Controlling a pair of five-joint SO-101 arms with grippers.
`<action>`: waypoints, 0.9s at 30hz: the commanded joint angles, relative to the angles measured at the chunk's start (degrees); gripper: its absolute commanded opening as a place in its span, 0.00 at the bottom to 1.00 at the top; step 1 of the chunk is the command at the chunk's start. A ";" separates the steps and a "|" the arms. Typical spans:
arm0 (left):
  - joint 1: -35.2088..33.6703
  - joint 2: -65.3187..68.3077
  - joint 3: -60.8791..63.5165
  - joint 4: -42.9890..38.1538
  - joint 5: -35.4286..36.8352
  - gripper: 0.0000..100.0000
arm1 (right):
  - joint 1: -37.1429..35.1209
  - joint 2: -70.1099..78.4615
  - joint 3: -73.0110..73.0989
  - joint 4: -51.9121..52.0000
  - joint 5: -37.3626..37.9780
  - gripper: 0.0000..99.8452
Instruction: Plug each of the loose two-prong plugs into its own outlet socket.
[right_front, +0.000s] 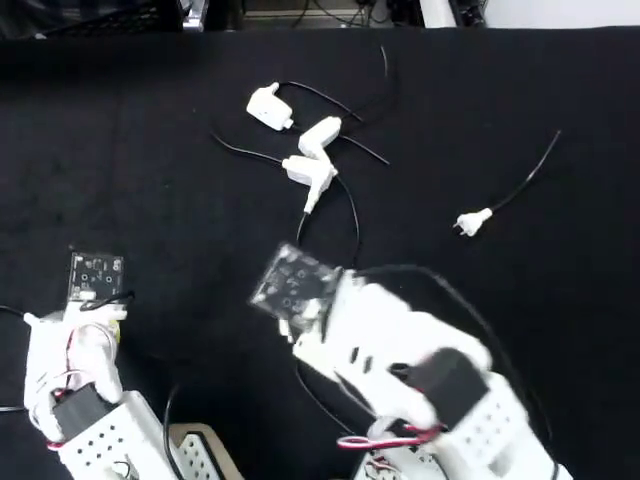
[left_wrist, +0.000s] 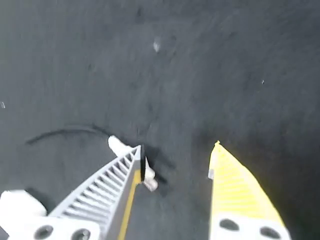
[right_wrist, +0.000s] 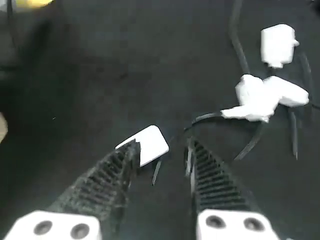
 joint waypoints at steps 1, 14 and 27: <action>-1.36 -0.26 1.10 6.07 0.70 0.22 | -3.08 -0.22 10.15 -8.62 -0.26 0.15; -1.36 -0.35 1.10 9.41 7.65 0.22 | -3.08 18.95 19.03 -23.82 0.79 0.15; -1.71 -0.35 1.10 9.76 7.65 0.22 | -2.64 50.33 0.66 -26.20 -5.71 0.15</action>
